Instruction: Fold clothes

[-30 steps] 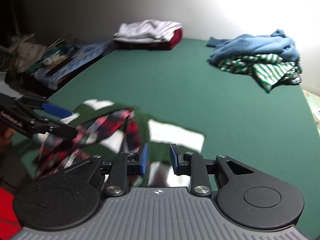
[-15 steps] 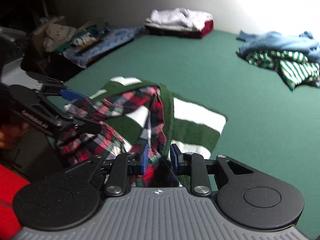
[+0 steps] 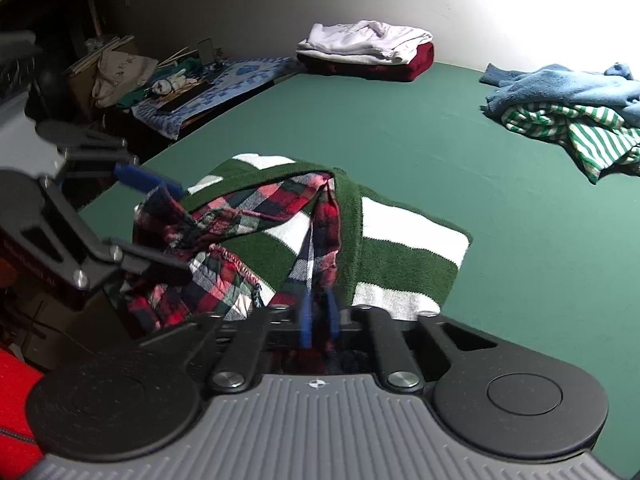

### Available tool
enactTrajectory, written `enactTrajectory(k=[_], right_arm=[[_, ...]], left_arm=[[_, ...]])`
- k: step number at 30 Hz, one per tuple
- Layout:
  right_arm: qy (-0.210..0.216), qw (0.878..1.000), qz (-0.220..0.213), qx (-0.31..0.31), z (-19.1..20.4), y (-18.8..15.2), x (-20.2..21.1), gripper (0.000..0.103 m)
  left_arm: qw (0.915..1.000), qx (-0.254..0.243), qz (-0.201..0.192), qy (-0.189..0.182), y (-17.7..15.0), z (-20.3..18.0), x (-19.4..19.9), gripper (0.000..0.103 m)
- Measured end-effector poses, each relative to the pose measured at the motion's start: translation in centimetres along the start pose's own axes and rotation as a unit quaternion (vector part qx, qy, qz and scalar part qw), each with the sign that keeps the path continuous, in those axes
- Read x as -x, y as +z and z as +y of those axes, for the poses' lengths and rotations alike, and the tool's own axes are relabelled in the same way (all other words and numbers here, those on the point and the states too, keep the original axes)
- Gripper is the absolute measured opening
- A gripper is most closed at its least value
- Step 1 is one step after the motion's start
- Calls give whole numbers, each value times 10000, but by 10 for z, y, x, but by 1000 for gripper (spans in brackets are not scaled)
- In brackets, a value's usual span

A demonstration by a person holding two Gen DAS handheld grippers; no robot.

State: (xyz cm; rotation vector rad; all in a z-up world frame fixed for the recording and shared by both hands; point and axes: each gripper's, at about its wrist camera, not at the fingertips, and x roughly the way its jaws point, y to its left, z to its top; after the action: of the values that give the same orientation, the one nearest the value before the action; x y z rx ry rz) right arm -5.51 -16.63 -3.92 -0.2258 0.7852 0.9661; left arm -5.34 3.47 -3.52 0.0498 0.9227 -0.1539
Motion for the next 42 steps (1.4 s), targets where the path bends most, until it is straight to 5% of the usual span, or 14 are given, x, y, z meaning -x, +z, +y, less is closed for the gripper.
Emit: enactTrajectory(k=[6,10,16,21,23,25,26,29,32,36,42], right_arm=[[-261,9996,-55,19,10,2,8,4],[-251,9995,-116,164,20,2,15,3],[-61,9985,-150,514,41,4,15,0],[-484,9970,-12,610,50,1,4,1],[-614,9964,-214,536,46,2,11,9],[-759,9958,-304,416,41,4,15,43],[-845,9955,-270,327,36,5,14,51],[-685,9975,-54,165,24,2,3,39],[-692,9975,157,-42,18,-1,-11,13],[-507,9987,48,-84,20,3,-2,4],[-124,9994,-69,303,35,16,6,3]], left_arm=[[9987,-168,-473,71,3,16,35,88],[9966,-336,-639,-402,14,16,31,91],[9934,-652,-141,-935,14,8,-19,83],[9910,-532,-79,-1229,14,14,-28,67],[9905,-417,-74,-1305,15,18,-28,48],[9908,-271,-79,-1322,16,23,-26,36],[9906,-182,-69,-1354,16,26,-25,31],[9903,30,-51,-1389,14,32,-24,25],[9912,63,-81,-1318,12,33,-21,19],[9910,264,-122,-1310,10,39,-18,14],[9911,321,-146,-1283,8,42,-17,14]])
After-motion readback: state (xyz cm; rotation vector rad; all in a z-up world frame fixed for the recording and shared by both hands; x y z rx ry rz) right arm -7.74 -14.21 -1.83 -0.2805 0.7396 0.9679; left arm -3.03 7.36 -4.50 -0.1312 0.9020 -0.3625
